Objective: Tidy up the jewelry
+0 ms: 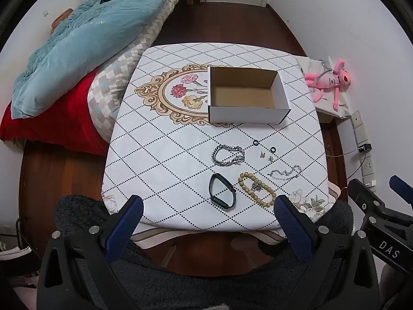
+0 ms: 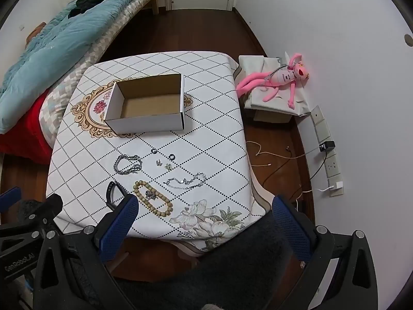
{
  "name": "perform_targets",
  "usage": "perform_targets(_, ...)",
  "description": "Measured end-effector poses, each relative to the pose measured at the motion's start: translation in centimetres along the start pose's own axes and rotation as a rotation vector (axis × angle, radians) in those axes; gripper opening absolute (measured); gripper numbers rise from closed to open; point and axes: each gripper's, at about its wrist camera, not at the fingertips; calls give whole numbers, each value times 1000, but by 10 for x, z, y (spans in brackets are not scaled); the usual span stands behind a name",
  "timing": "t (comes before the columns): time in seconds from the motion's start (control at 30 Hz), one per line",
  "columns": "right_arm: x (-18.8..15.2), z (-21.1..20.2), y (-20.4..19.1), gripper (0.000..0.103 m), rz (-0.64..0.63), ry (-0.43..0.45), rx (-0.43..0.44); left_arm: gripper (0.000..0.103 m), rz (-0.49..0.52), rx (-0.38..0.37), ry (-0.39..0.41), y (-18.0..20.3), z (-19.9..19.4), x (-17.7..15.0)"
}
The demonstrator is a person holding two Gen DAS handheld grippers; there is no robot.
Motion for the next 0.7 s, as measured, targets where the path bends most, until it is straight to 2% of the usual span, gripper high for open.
perform_targets(0.7,-1,-3,0,103,0,-2,1,103,-1,-8,8,1,-3,2)
Point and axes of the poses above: each gripper's, at about its wrist camera, not at the fingertips, and z roughly the way its jaws point, y to its right, x to its top, and after that the axes turned 5 degrees about -z, right-handed
